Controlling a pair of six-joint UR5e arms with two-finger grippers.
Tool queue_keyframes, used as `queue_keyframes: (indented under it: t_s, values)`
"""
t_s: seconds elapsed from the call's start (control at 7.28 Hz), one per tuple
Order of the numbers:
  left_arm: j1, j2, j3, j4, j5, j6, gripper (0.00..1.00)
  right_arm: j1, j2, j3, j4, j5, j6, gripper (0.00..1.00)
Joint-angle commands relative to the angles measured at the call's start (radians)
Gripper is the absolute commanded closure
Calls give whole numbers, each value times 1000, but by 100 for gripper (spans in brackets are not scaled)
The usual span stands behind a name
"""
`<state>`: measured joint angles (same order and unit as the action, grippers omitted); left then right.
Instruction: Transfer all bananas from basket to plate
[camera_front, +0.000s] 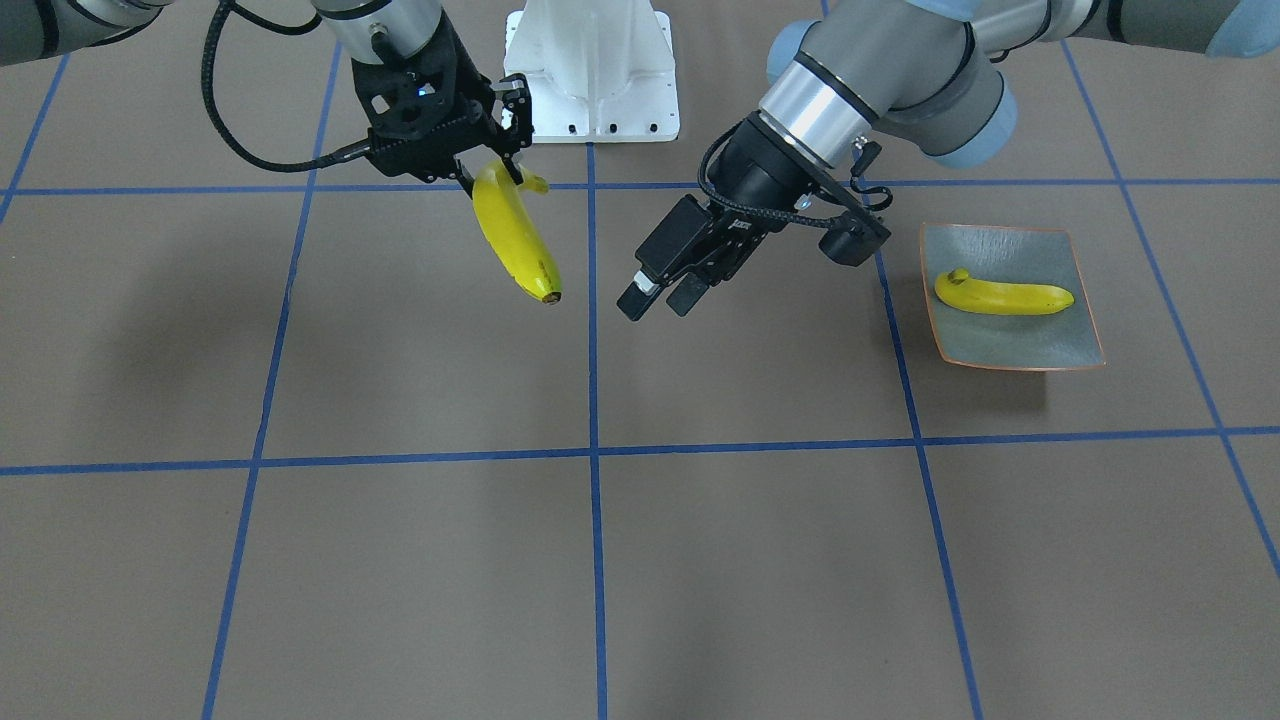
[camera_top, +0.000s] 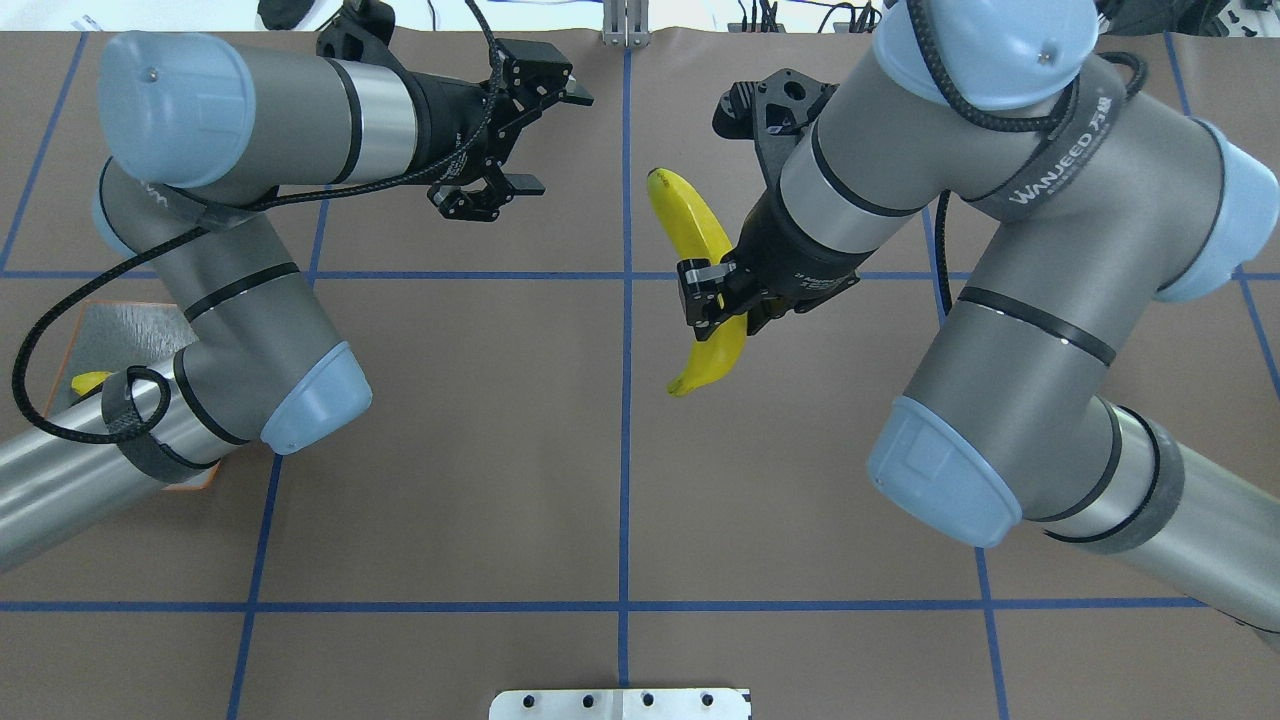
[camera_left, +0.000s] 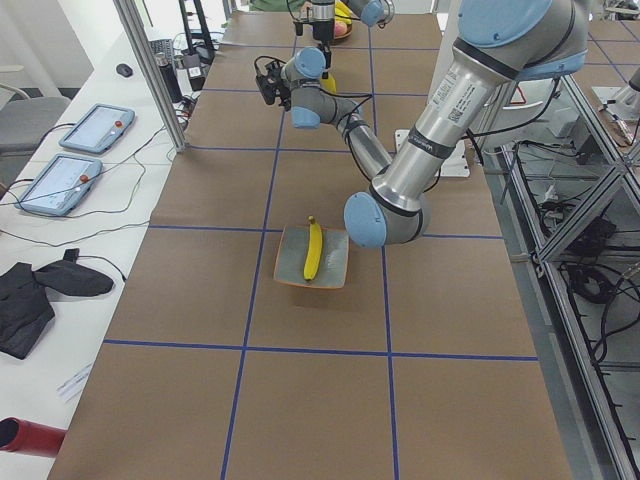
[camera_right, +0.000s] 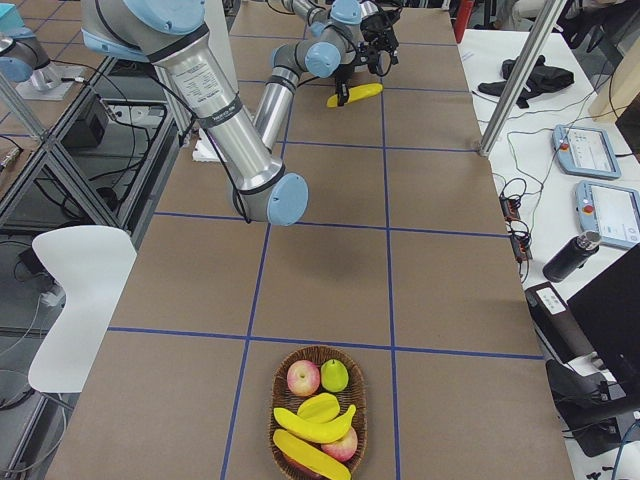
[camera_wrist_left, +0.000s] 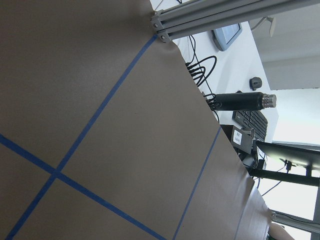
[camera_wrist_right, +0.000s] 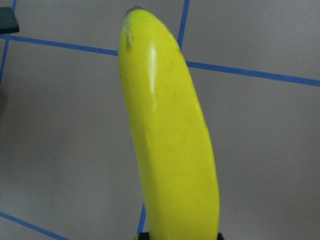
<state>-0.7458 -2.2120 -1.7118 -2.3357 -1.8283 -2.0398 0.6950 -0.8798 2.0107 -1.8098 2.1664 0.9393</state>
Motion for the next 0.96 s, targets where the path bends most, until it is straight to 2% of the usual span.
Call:
queue_keyframes:
  t_s: [0.0, 0.82]
  values:
    - [0, 1, 0, -59, 0, -36, 0, -23, 12, -12, 1, 0, 1, 100]
    - [75, 6, -8, -60, 1, -36, 0, -25, 70, -73, 23, 0, 10, 100]
